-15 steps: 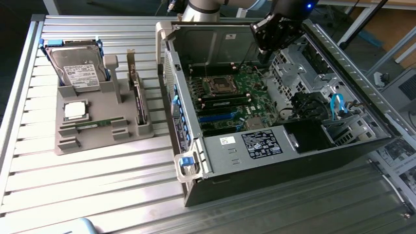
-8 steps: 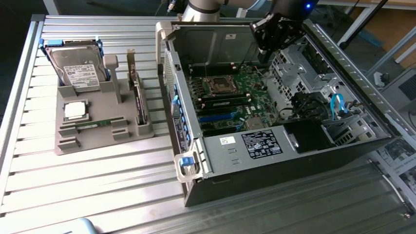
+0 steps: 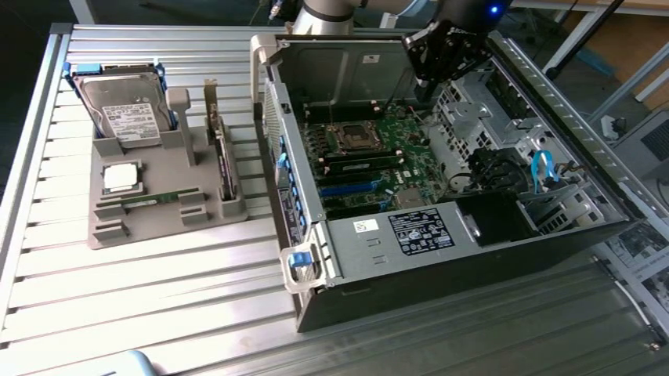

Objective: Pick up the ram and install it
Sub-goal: 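Press down the ram until it locks into place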

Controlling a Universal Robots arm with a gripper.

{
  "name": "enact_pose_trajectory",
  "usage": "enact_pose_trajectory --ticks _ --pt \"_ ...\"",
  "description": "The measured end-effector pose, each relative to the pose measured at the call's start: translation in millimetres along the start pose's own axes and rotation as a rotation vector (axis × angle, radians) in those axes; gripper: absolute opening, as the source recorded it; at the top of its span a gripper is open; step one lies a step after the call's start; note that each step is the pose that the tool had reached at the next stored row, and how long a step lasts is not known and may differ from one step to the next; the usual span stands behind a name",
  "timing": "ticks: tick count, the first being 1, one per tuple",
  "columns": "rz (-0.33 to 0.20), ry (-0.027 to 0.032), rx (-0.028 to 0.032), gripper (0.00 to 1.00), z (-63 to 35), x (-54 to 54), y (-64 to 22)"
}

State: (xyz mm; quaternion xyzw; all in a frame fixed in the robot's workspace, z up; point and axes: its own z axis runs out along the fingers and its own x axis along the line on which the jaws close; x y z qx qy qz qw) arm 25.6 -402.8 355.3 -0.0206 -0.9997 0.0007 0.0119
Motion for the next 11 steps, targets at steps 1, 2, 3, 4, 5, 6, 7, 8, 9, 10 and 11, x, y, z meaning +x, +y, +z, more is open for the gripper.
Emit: enact_pose_trajectory --ticks 1,2,3,4,5,6,7,8,9,10,11 --pt "0.006 0.0 -0.0002 0.11 0.0 0.0 0.0" --pt "0.012 0.0 -0.0003 0.11 0.0 0.0 0.0" --pt "0.018 0.0 -0.0004 0.11 0.0 0.0 0.0" --pt "0.024 0.0 -0.0005 0.11 0.0 0.0 0.0" --pt "0.029 0.0001 -0.0006 0.11 0.0 0.0 0.0" --pt "0.034 0.0001 -0.0007 0.11 0.1 0.0 0.0" --pt "0.038 0.0001 -0.0009 0.11 0.1 0.0 0.0" --pt "0.042 0.0001 -0.0009 0.11 0.1 0.0 0.0" --pt "0.046 0.0001 -0.001 0.11 0.1 0.0 0.0" --pt "0.049 0.0001 -0.0011 0.11 0.1 0.0 0.0" --pt "0.053 0.0001 -0.0013 0.11 0.2 0.0 0.0"
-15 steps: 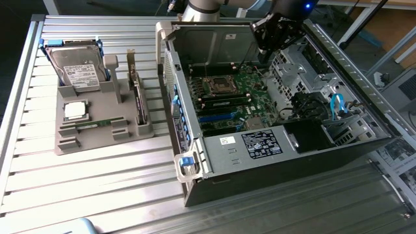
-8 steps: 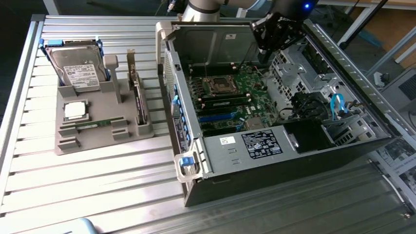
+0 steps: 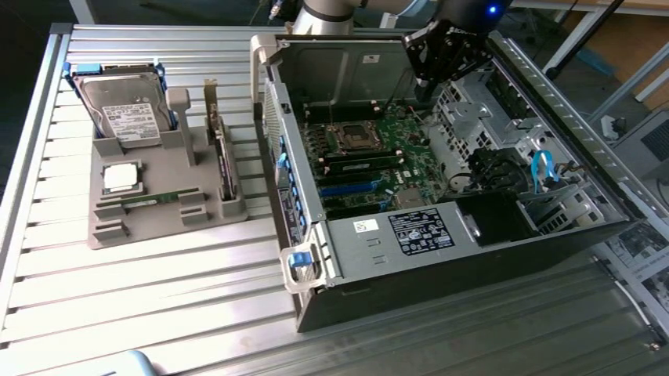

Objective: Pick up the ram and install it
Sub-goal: 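Press down the ram until it locks into place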

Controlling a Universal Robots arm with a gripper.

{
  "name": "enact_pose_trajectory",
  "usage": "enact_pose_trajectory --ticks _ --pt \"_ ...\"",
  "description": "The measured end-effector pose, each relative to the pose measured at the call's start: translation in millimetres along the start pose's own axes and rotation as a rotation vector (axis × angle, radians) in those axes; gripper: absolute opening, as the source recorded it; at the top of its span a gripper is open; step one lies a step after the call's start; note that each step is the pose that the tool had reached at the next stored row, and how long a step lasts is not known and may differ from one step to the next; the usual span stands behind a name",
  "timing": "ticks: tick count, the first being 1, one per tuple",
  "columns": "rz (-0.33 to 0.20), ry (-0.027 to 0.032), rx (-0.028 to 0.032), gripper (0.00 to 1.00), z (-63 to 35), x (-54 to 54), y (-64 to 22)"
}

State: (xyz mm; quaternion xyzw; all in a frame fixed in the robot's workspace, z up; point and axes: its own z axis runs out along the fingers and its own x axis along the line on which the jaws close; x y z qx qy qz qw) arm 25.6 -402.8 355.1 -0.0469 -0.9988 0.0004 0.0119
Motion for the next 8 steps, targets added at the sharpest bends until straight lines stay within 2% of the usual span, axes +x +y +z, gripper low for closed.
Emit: enact_pose_trajectory --ticks 8 --pt "0.006 0.0 -0.0001 0.11 0.0 0.0 0.0"
